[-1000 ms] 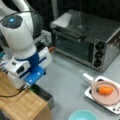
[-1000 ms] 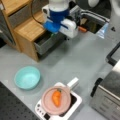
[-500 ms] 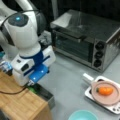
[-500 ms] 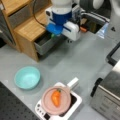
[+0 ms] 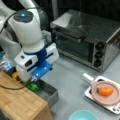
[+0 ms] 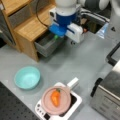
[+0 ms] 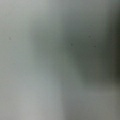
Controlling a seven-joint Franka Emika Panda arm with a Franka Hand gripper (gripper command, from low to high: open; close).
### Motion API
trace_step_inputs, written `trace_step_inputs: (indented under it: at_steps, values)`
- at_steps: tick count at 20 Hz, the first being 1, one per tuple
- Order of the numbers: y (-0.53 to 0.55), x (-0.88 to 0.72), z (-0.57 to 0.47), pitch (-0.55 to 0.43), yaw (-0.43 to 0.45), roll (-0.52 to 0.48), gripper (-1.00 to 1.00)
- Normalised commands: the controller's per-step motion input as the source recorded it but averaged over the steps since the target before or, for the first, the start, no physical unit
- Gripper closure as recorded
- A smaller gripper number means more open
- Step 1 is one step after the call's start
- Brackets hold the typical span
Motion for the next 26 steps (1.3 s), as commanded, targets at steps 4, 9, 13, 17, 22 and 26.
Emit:
trace_step_inputs:
  at_steps: [4,9,13,17,22,26]
  values:
    - [0.31,-0.14,-0.04,-0.084,-0.102,-0.054,-1.00]
    - [0.32,-0.06,-0.05,-0.072,-0.113,-0.039,-1.00]
    - [0.34,0.05,-0.06,-0.076,-0.116,-0.024,-1.00]
    - [0.29,0.13,-0.08,-0.084,-0.113,-0.005,-1.00]
    - [0.16,0.13,-0.06,-0.063,-0.093,0.018,-1.00]
    - [0.05,0.10,0.00,-0.039,-0.053,0.020,-1.00]
